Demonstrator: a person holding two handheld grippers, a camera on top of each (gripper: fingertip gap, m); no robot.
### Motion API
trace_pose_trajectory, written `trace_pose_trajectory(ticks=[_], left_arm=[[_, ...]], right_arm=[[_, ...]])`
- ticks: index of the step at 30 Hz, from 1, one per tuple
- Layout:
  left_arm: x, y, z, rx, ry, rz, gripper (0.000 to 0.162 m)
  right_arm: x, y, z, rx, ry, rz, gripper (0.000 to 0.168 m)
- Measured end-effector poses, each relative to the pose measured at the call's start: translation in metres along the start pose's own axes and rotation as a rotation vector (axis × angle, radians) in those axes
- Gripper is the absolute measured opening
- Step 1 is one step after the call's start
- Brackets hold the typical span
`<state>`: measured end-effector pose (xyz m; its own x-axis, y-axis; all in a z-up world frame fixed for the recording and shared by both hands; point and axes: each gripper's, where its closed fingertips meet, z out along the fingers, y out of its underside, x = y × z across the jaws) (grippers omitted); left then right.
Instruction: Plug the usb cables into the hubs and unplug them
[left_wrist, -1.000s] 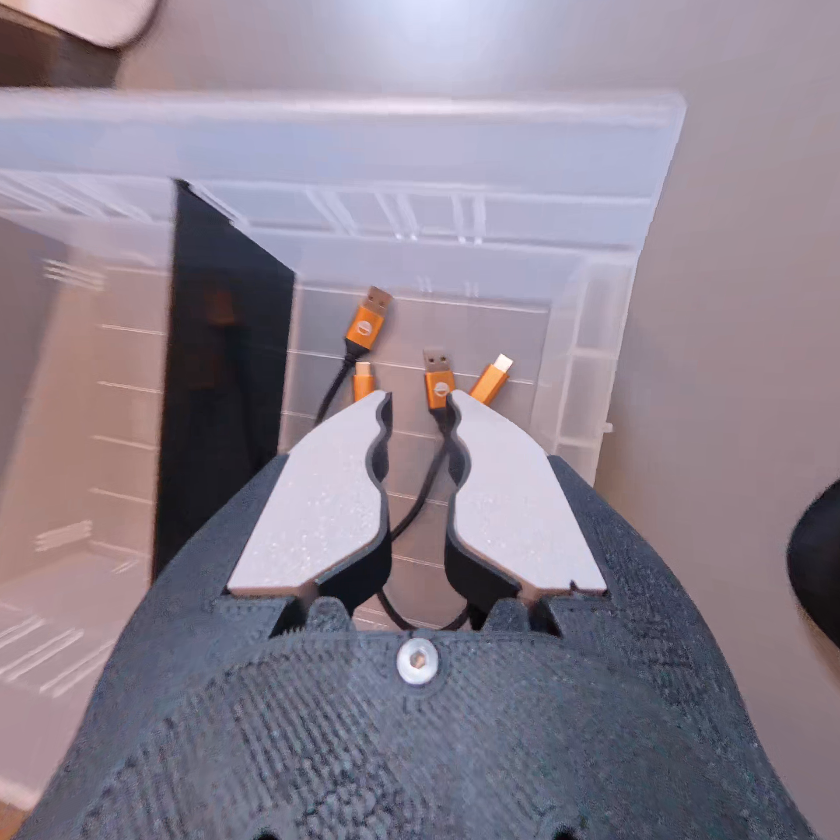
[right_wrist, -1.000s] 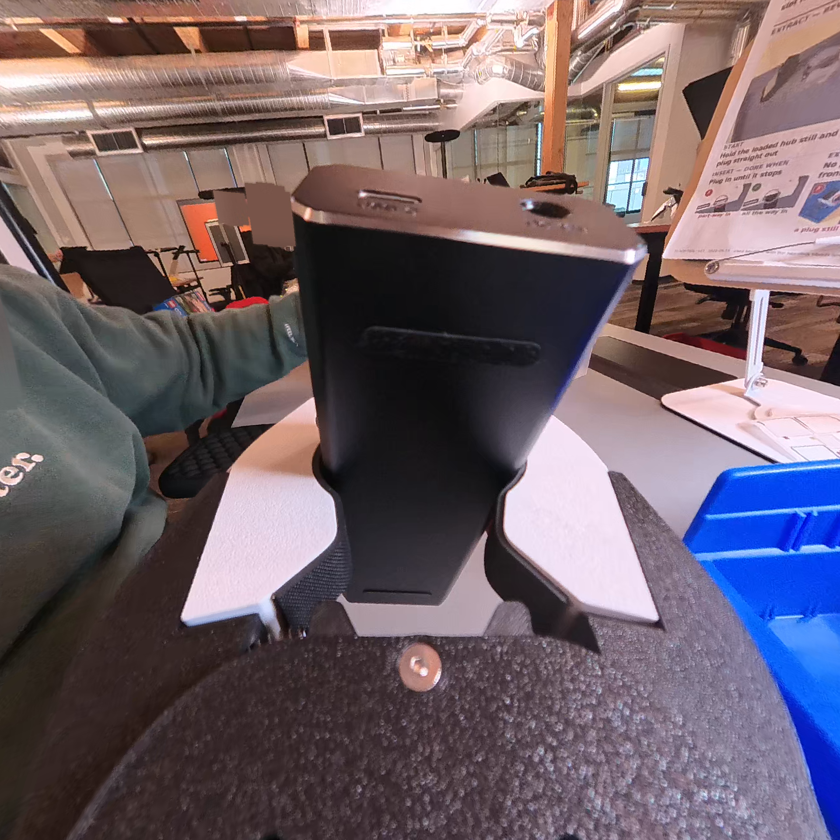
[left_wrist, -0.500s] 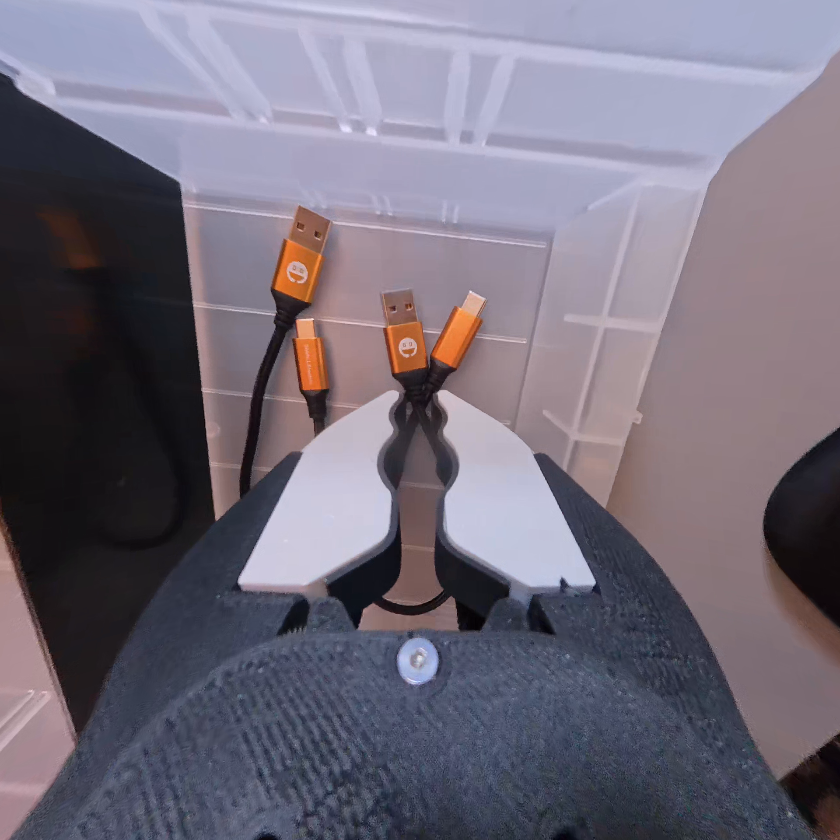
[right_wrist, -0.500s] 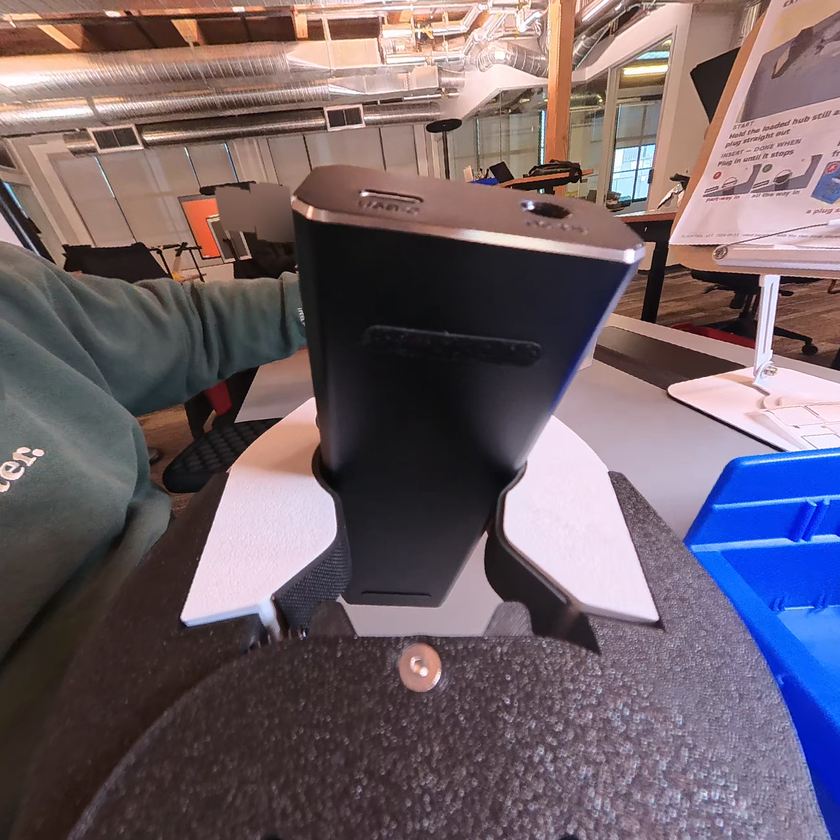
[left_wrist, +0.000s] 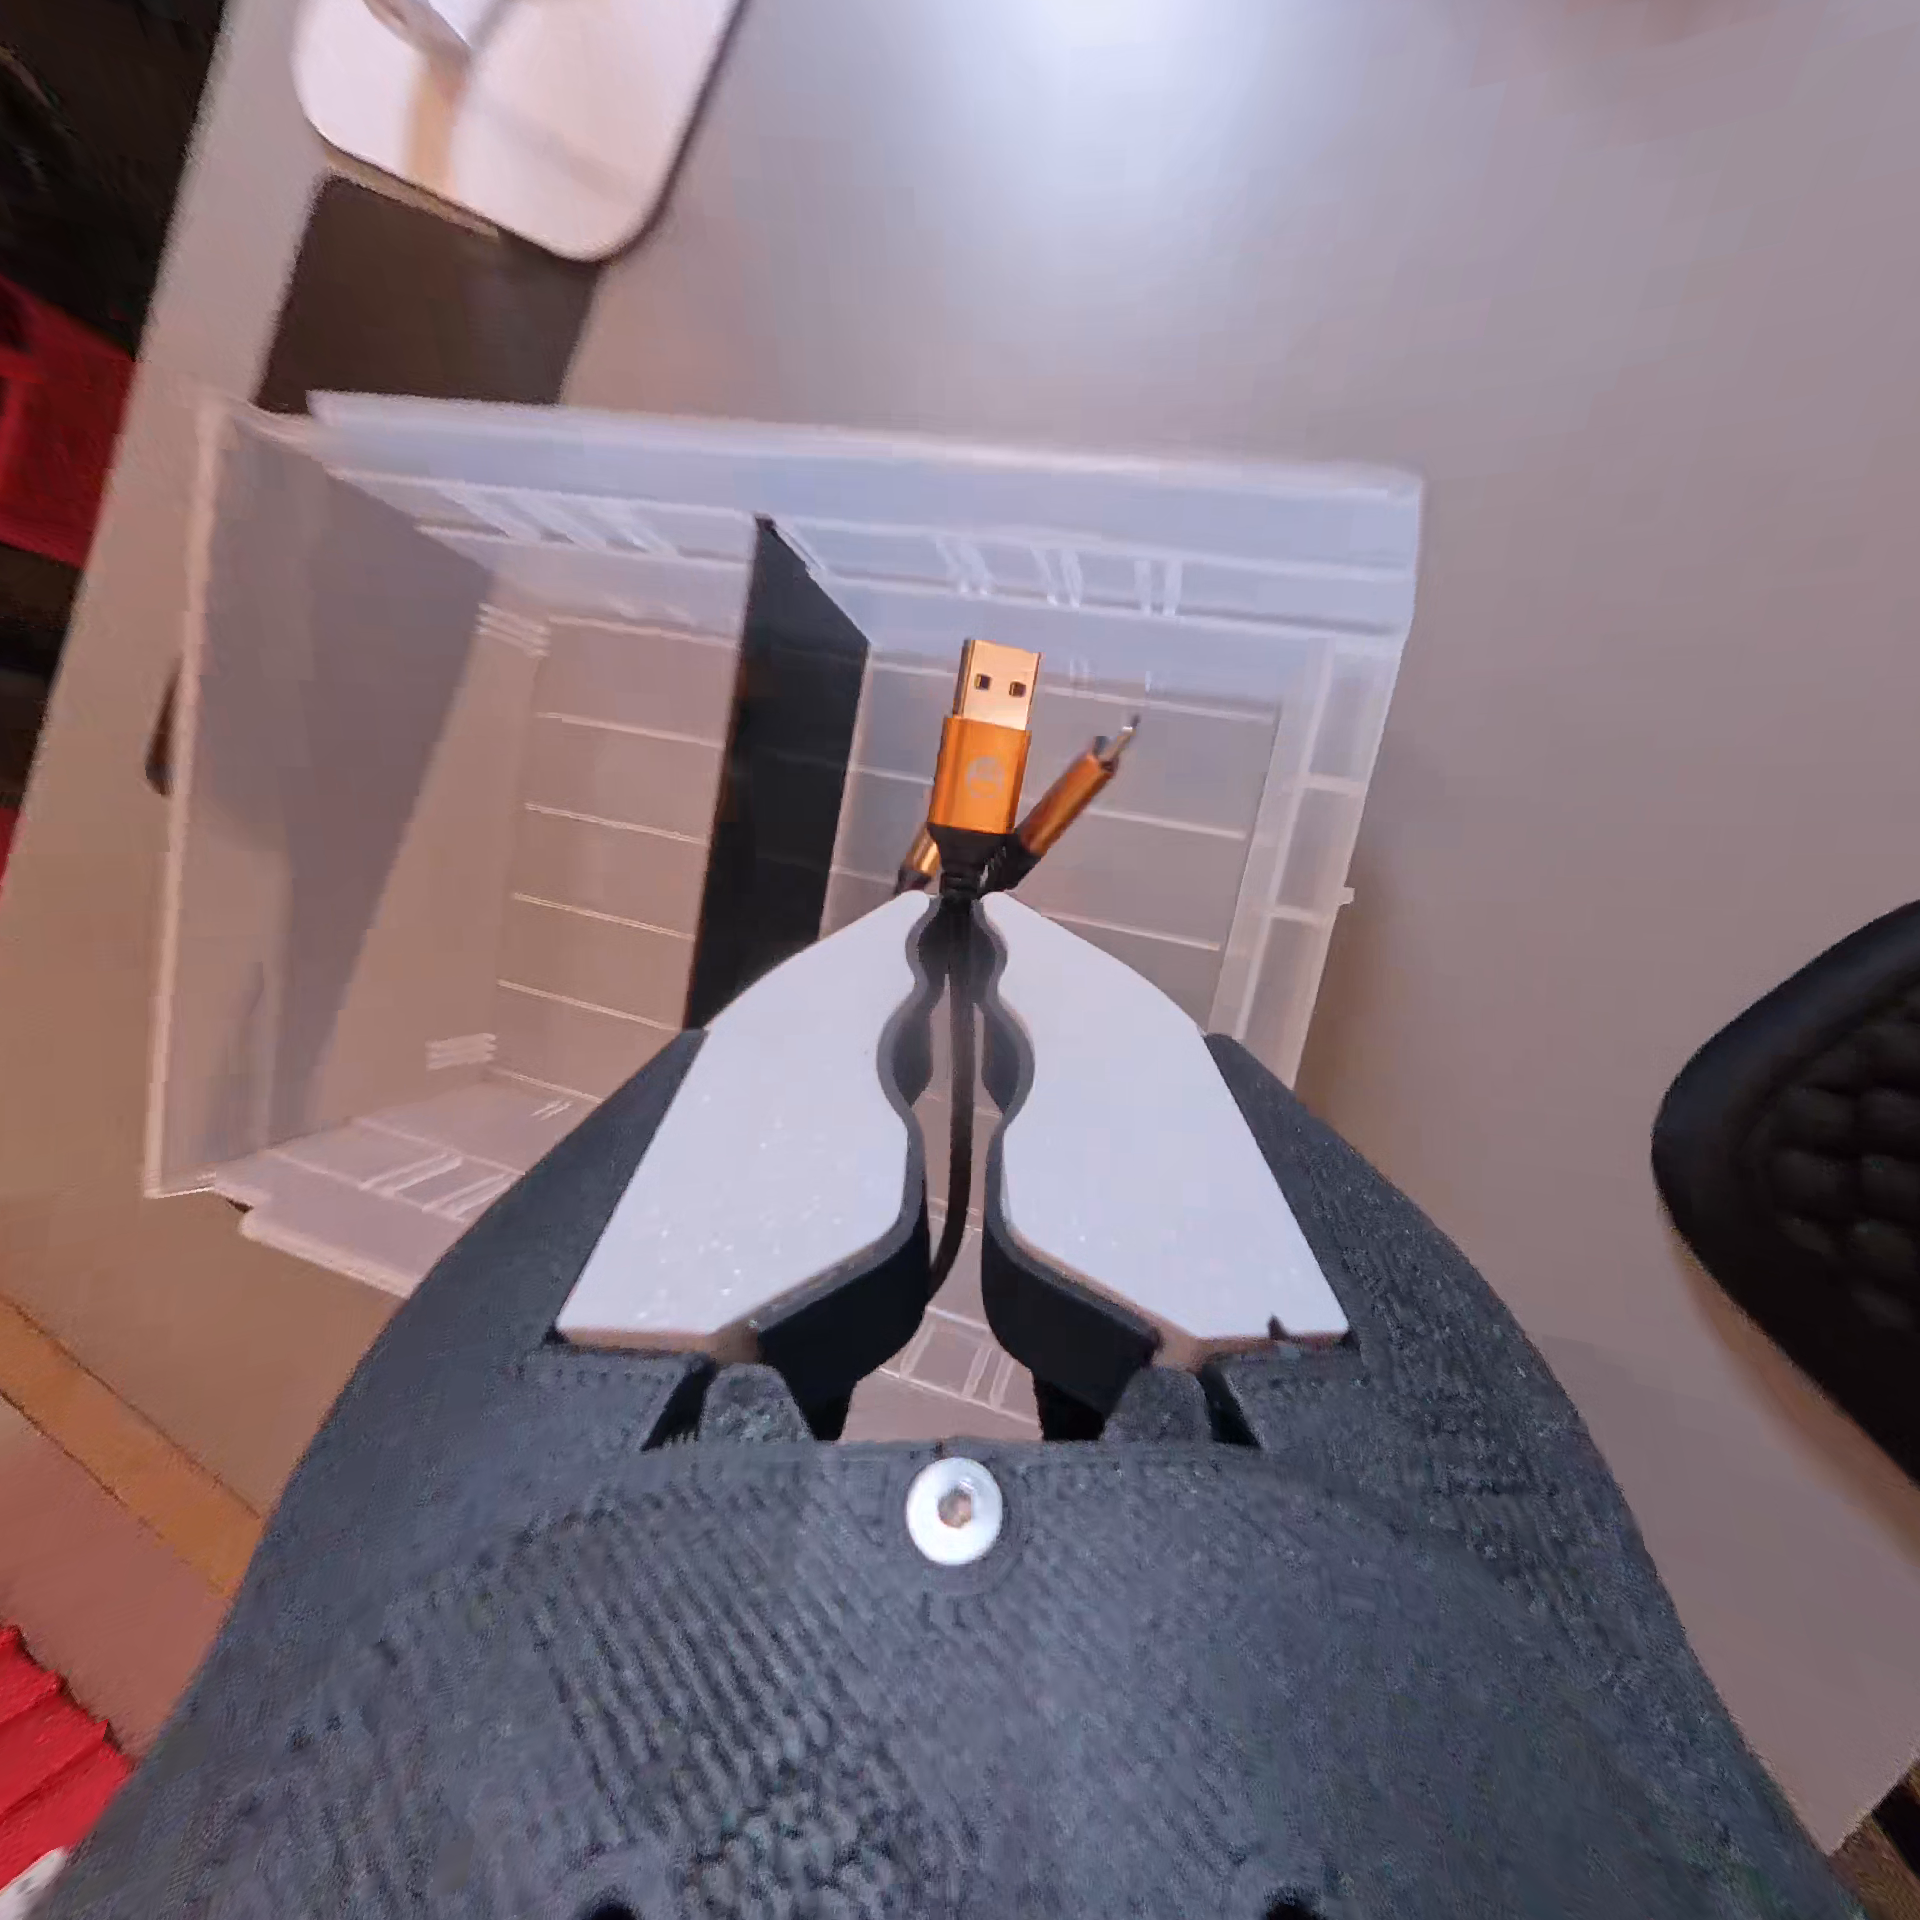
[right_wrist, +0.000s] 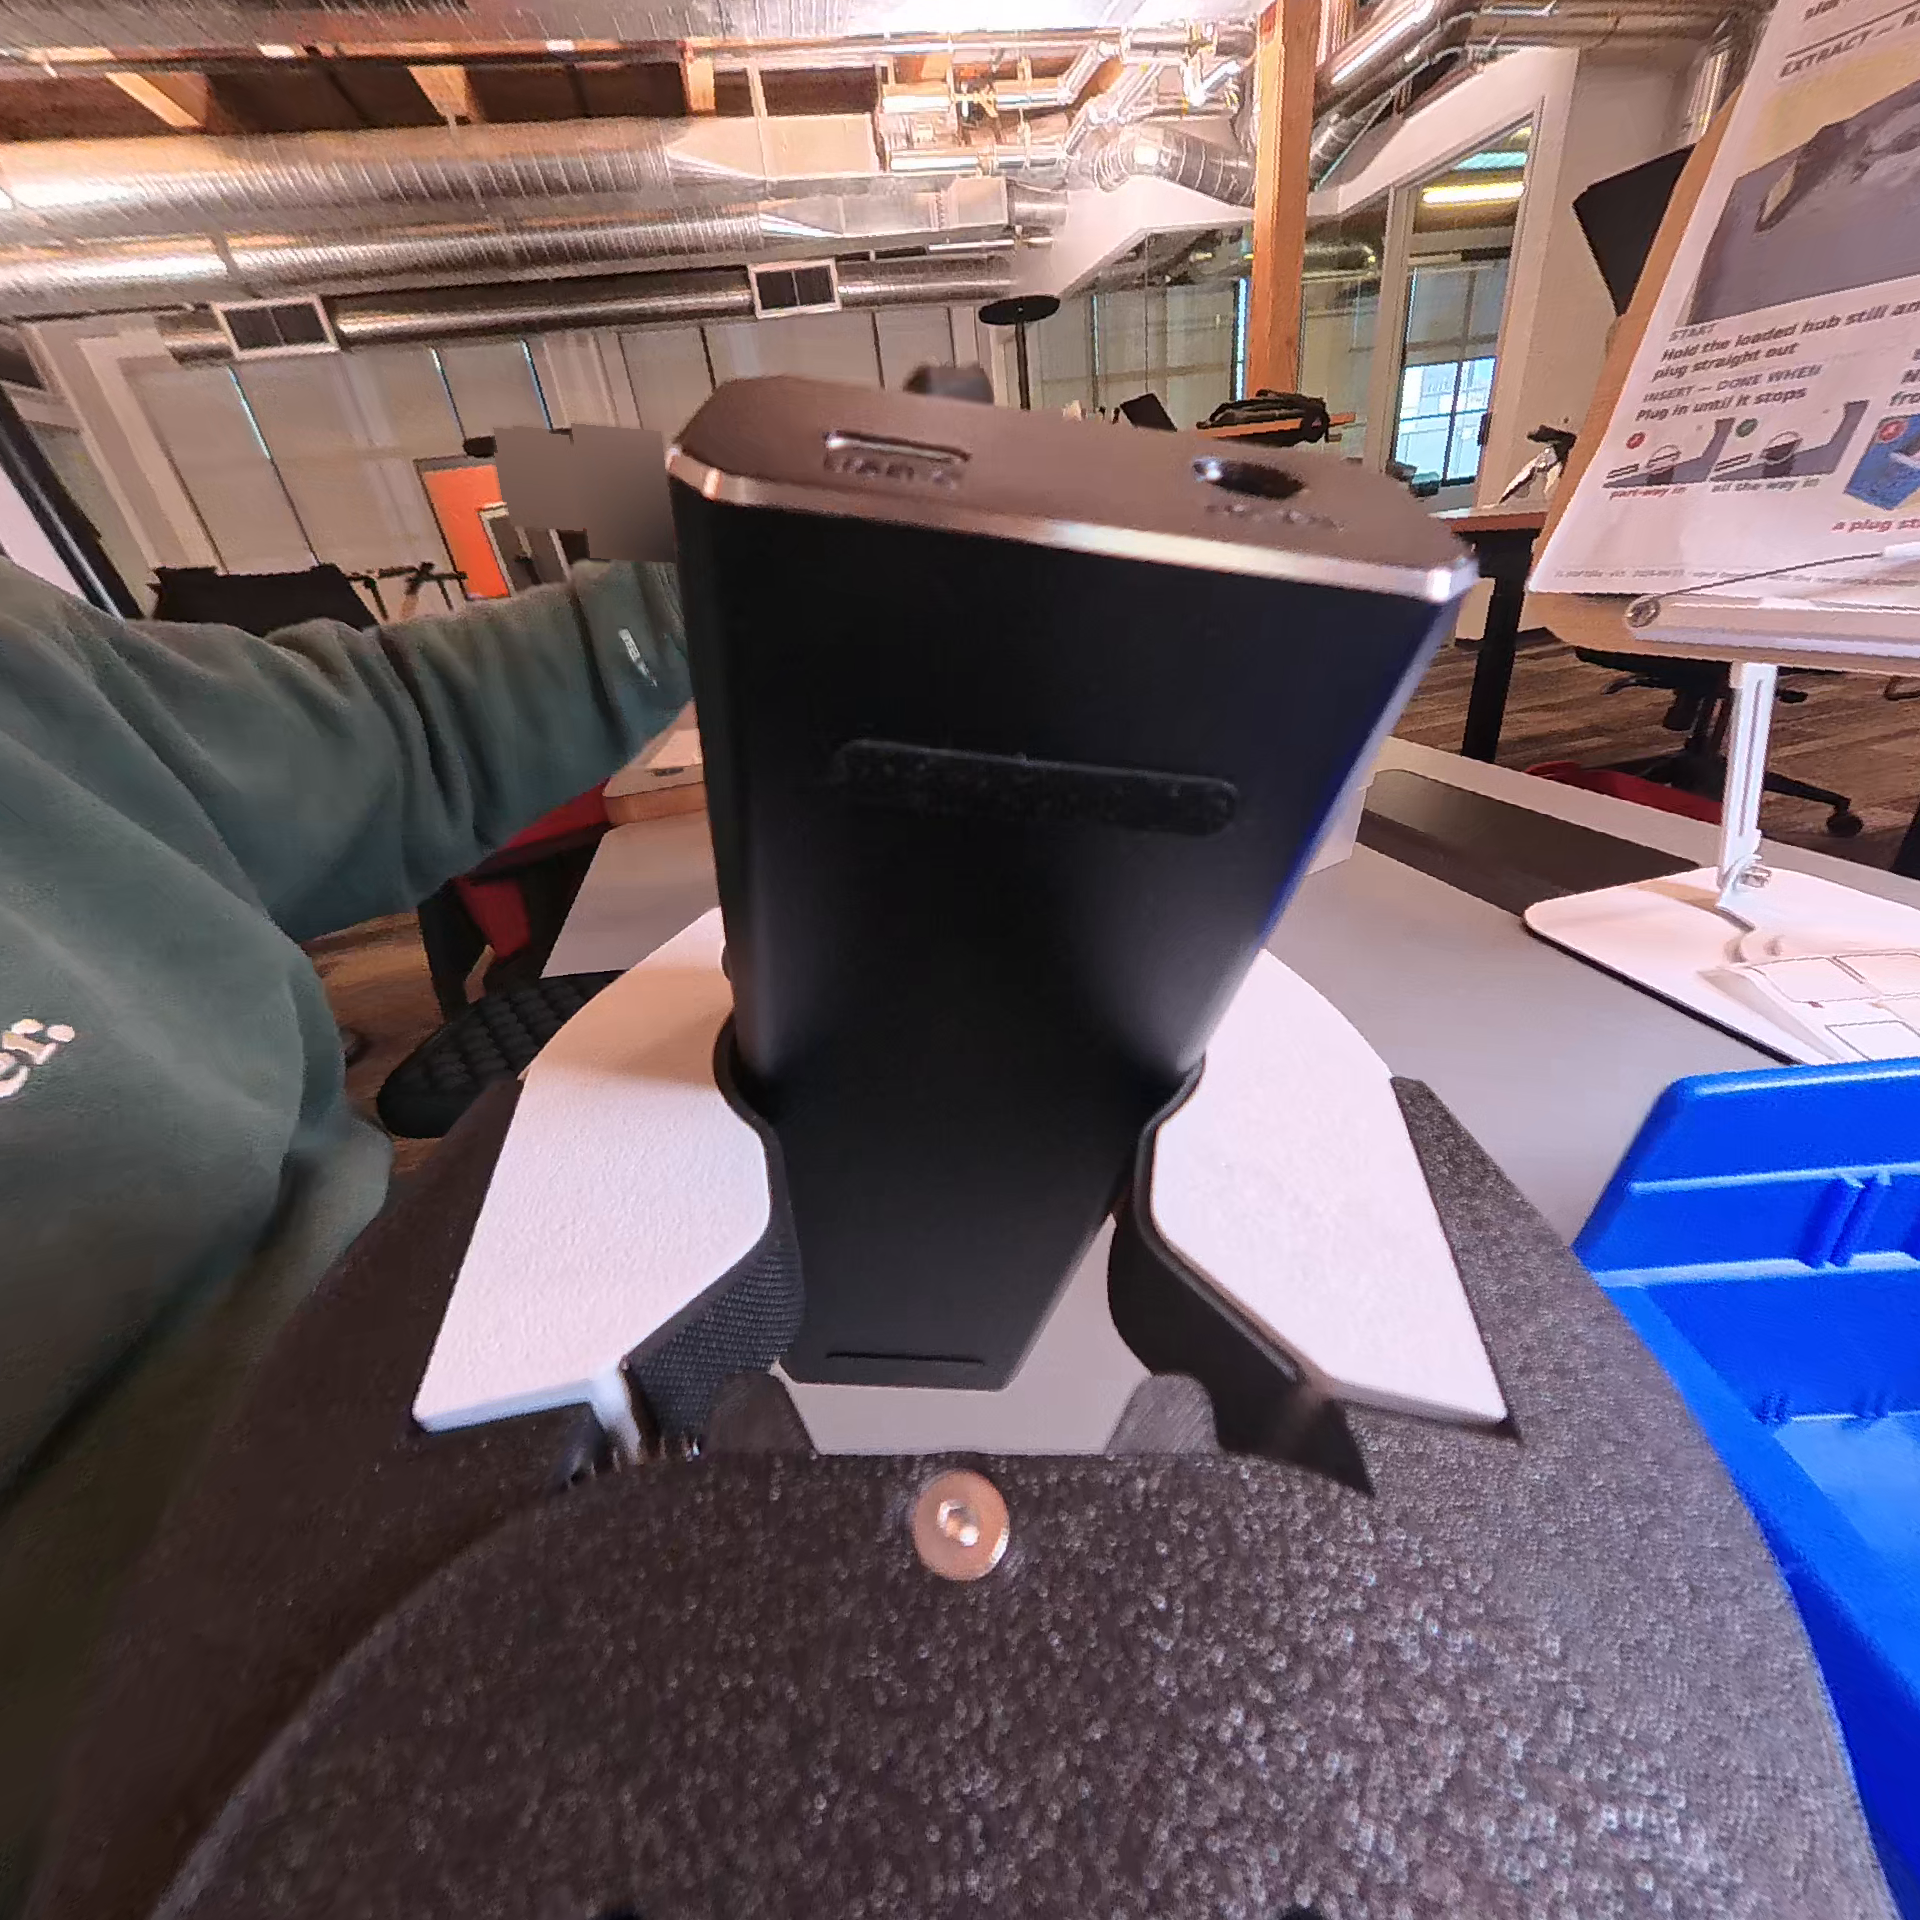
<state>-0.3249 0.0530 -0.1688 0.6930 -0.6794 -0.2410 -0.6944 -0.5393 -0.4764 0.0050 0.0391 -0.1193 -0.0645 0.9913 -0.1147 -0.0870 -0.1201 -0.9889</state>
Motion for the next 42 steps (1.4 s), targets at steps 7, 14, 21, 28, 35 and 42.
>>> trace_pose_trajectory(ticks=[7, 14, 21, 28, 35, 42], left_arm=[[0.003, -0.014, -0.03, 0.103, 0.022, -0.038, 0.004], [0.01, -0.055, -0.079, 0.256, -0.031, 0.002, 0.004], [0.137, -0.113, -0.06, 0.28, 0.266, 0.174, 0.004], [0.256, -0.143, 0.013, 0.319, 0.669, 0.184, 0.004], [0.27, -0.143, 0.079, 0.372, 0.736, 0.053, 0.004], [0.259, -0.121, 0.123, 0.323, 0.481, 0.196, 0.014]], right_arm=[[-0.005, 0.003, 0.003, -0.018, -0.004, -0.006, 0.074], [0.0, 0.007, 0.007, -0.033, -0.003, -0.018, 0.073], [-0.025, 0.027, 0.02, -0.103, -0.138, -0.096, 0.073], [-0.062, 0.06, 0.019, -0.243, -0.331, -0.15, 0.075], [-0.053, 0.081, 0.011, -0.339, -0.337, -0.125, 0.075], [-0.036, 0.086, 0.007, -0.368, -0.29, -0.099, 0.073]])
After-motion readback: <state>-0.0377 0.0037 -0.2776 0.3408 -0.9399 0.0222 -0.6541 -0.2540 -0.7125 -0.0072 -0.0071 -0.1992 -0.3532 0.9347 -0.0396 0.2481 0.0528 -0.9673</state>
